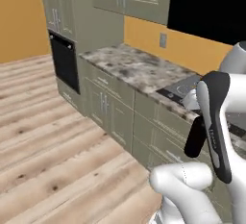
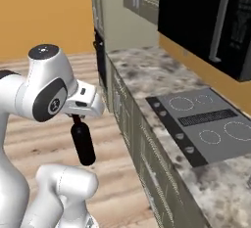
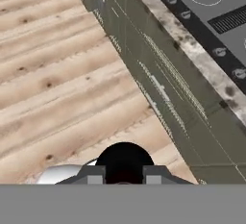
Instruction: Place the drinks on the dining counter in a tight cluster.
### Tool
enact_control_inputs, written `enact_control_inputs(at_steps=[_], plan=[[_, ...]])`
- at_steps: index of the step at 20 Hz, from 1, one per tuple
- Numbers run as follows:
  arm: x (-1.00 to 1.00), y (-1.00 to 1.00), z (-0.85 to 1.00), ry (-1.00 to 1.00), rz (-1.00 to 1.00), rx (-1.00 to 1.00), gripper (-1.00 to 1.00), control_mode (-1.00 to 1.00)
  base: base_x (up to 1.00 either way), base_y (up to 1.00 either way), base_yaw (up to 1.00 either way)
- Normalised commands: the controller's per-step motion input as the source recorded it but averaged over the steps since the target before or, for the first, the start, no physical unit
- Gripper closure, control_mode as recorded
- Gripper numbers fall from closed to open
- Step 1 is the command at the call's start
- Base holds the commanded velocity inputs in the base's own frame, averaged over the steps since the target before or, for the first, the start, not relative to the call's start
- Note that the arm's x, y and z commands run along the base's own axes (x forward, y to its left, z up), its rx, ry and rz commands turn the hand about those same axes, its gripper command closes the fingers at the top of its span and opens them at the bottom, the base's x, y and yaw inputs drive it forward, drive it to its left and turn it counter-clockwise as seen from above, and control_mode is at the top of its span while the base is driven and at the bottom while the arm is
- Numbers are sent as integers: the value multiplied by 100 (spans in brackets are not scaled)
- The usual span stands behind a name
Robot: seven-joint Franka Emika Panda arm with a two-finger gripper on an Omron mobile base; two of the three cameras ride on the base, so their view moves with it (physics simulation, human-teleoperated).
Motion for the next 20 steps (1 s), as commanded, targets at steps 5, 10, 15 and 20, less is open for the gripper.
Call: enact_control_inputs(at_steps=[5,10,15,20], plan=[[0,0,0,0,0,0,100,100,3,30,99],[0,0,0,0,0,0,100,100,3,32,98],[0,0,0,0,0,0,100,100,11,37,94],[0,0,0,0,0,0,100,100,33,41,76]])
